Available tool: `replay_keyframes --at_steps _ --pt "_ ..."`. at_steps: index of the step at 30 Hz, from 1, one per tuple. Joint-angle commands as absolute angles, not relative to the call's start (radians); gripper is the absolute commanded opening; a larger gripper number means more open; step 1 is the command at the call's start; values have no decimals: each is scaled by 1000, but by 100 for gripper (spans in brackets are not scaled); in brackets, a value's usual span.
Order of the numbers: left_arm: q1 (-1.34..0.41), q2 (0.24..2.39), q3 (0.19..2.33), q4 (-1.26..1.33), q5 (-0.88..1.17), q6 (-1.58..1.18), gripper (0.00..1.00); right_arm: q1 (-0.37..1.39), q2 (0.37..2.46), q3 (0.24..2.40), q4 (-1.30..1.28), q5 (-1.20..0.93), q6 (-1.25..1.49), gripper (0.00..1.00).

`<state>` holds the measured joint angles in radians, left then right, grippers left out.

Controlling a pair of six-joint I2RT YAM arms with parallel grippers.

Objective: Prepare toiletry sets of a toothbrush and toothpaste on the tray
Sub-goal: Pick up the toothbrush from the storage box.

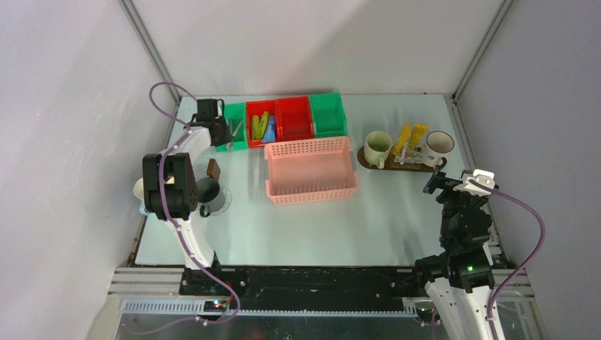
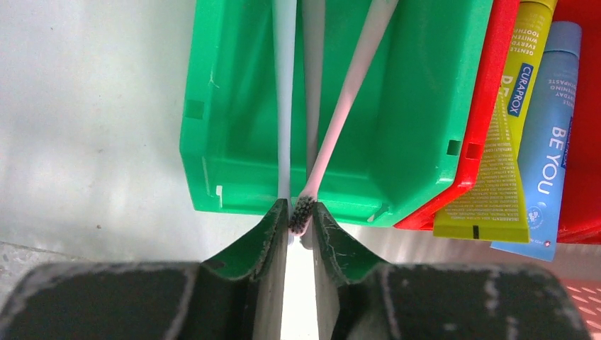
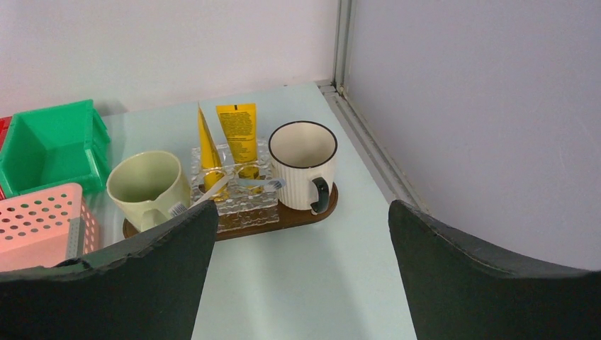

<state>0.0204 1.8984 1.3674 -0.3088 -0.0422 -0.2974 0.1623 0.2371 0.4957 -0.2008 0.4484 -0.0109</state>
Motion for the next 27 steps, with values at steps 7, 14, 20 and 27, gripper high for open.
replay_keyframes --at_steps 7,14,20,27 --pt "9 1904 1414 -333 -50 -264 24 172 225 494 -181 449 -9 92" --pt "9 1851 1407 -345 -36 -264 11 175 222 494 -179 448 -6 92" --pt "9 1793 1392 -352 -23 -275 3 180 216 494 -178 442 -5 92" --pt "9 1785 1381 -357 -15 -295 5 200 211 494 -179 438 -5 92"
